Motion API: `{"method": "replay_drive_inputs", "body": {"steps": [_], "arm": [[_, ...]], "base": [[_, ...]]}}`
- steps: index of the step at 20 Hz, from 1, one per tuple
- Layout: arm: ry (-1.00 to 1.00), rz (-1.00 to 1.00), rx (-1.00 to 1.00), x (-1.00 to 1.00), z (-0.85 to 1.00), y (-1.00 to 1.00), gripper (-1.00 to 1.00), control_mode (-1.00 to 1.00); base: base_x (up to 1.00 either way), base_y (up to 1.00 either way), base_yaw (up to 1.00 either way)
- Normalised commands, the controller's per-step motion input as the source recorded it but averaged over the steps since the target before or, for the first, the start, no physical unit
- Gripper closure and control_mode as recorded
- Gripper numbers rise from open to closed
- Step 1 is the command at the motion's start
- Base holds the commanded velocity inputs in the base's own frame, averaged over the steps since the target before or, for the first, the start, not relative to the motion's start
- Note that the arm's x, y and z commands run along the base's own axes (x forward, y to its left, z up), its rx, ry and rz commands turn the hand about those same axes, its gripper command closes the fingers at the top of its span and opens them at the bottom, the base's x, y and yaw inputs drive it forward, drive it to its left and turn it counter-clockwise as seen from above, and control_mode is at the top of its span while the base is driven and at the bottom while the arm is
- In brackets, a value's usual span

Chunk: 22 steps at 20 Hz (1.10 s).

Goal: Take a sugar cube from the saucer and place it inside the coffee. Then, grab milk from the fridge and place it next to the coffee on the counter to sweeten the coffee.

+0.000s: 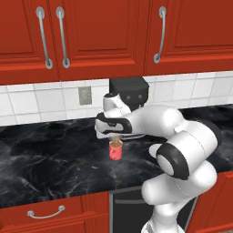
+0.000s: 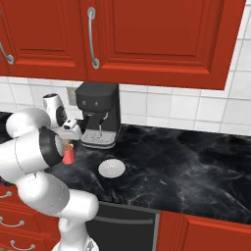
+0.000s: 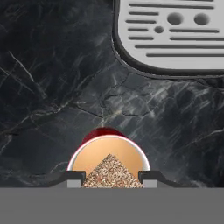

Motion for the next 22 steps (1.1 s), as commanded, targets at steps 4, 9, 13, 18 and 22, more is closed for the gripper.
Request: {"method": "replay_drive_inputs", "body": {"steps": [4,9,13,18,22], "arm": [[0.02,0.0,0.0,0.0,-0.44,0.01,1.0,-1.0],[0.0,0.0,0.0,0.03,-0.14,0.0,1.0,-1.0],[0.0,0.0,0.0,0.1,0.0,0.0,-1.0,-1.0],[0.0,0.0,0.0,0.0,0.0,0.0,-1.0,-1.0],[0.0,0.0,0.0,0.0,0.0,0.0,1.0,-1.0]], "base": [[0.0,0.0,0.0],[0.0,0.0,0.0],[0.0,0.0,0.0],[0.0,0.0,0.0],[0.0,0.0,0.0]]}}
